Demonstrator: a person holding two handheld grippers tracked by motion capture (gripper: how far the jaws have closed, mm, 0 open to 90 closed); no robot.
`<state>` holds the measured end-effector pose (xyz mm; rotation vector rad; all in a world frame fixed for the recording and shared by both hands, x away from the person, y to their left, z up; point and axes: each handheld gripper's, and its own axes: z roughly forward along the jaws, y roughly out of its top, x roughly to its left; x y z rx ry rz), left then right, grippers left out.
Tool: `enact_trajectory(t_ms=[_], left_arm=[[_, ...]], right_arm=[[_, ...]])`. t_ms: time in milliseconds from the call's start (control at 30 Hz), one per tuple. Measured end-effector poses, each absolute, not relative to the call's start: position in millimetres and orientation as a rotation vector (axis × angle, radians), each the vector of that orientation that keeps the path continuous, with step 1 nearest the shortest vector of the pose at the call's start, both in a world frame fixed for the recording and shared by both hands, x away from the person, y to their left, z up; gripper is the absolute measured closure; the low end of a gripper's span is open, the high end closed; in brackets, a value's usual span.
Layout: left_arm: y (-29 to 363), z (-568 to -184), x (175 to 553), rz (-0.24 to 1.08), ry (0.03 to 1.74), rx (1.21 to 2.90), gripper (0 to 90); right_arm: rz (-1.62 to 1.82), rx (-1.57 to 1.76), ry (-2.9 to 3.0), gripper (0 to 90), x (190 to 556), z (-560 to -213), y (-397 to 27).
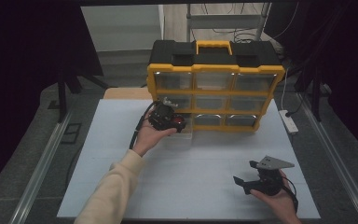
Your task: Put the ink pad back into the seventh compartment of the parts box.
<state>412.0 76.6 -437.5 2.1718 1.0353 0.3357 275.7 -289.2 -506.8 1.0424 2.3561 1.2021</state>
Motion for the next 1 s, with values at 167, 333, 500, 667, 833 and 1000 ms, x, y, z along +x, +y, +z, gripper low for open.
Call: enact_trajectory(t_ms=[167, 333, 500, 667, 833, 1000], left_arm=[[75.3, -439.6, 411.3, 0.335, 1.029, 2.182, 30.3], [74.0, -438.6, 410.0, 0.338, 1.021, 2.185, 30.2], [73.1, -437.3, 408.2, 0.341, 1.017, 2.181, 30.1], [74.0, -435.1, 407.7, 0.347, 1.026, 2.156, 20.7], [75.5, -431.6, 405.3, 0.325, 1.008, 2.134, 11.8], [75.8, -428.8, 401.8, 0.318, 0.992, 2.118, 11.4]], right_arm=[[1.201, 1.043, 2.356, 9.0, 275.8, -507.0, -289.2], [1.202, 1.042, 2.356, 9.1, 275.6, -506.8, -289.2], [1.202, 1.042, 2.356, 9.0, 275.6, -506.8, -289.2], [1.201, 1.041, 2.357, 9.0, 275.7, -507.0, -289.1], [1.201, 1.041, 2.357, 9.0, 275.8, -507.0, -289.1], [1.191, 1.040, 2.356, 9.1, 275.6, -506.8, -288.9]])
